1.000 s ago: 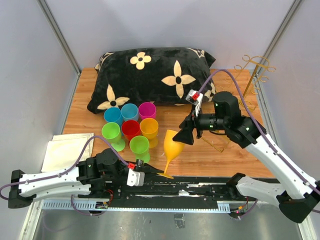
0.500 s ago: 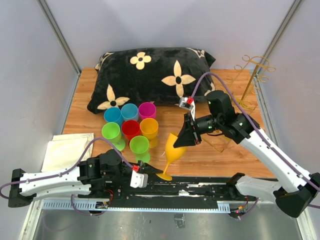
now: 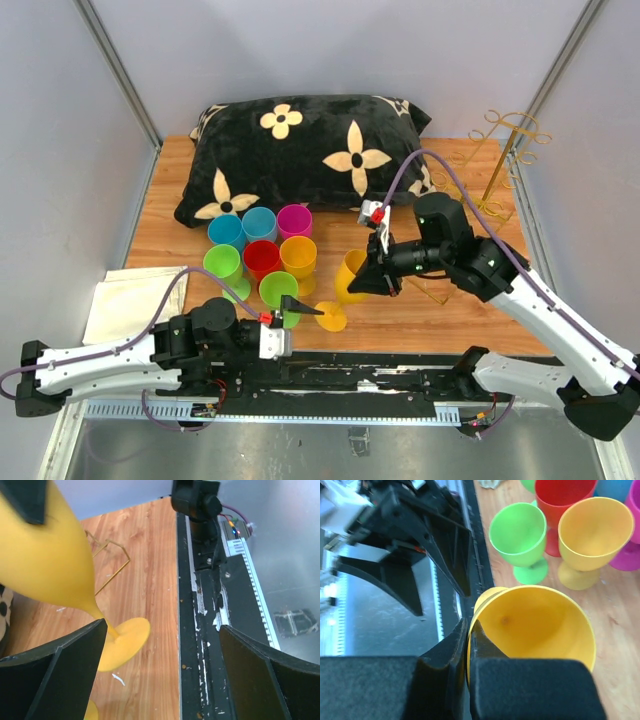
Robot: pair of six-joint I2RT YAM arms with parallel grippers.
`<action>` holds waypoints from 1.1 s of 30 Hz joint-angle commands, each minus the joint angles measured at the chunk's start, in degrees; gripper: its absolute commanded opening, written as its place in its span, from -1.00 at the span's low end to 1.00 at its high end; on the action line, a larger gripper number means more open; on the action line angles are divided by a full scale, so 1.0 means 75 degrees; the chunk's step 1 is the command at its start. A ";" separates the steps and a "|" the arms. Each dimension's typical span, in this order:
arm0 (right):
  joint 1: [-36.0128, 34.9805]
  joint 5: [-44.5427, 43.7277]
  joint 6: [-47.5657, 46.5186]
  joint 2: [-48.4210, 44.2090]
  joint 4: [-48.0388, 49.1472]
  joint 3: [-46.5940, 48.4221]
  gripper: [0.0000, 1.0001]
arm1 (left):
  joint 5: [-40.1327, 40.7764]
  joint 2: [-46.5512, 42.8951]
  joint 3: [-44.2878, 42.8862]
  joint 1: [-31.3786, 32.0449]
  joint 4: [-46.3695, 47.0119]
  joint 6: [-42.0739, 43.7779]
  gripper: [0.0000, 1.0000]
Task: Take the wine glass off the wine glass rack
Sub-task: Place the wine glass at the center of the board.
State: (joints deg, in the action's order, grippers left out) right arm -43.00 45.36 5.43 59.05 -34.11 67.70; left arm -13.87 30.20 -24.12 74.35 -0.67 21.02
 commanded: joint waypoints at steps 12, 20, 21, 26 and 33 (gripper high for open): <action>-0.2478 -0.4896 -0.1675 -0.0175 0.2657 -0.2277 -0.98 | 0.6420 -0.0652 -0.1249 0.0013 -0.0003 -0.4040 0.99; -0.3099 -0.5413 -0.1978 0.0867 0.2863 -0.2178 -0.91 | 0.8559 -0.0544 -0.1889 0.0002 -0.1087 -0.5258 0.99; -0.3143 -0.5391 -0.1978 0.0970 0.2861 -0.2158 -0.91 | 0.8831 -0.0430 -0.1990 0.0001 -0.1466 -0.5511 0.99; -0.3339 -0.5253 -0.1972 0.1398 0.2784 -0.2003 -0.86 | 0.9377 -0.0142 -0.2164 -0.0019 -0.2555 -0.6515 0.99; -0.3383 -0.4935 -0.1908 0.1611 0.2580 -0.1692 -0.55 | 0.8984 -0.0225 -0.2231 -0.0301 -0.2732 -0.6364 0.99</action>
State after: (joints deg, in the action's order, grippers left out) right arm -67.00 7.07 -8.19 70.76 -14.81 51.88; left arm 51.99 28.38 -39.44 73.56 -18.85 -24.77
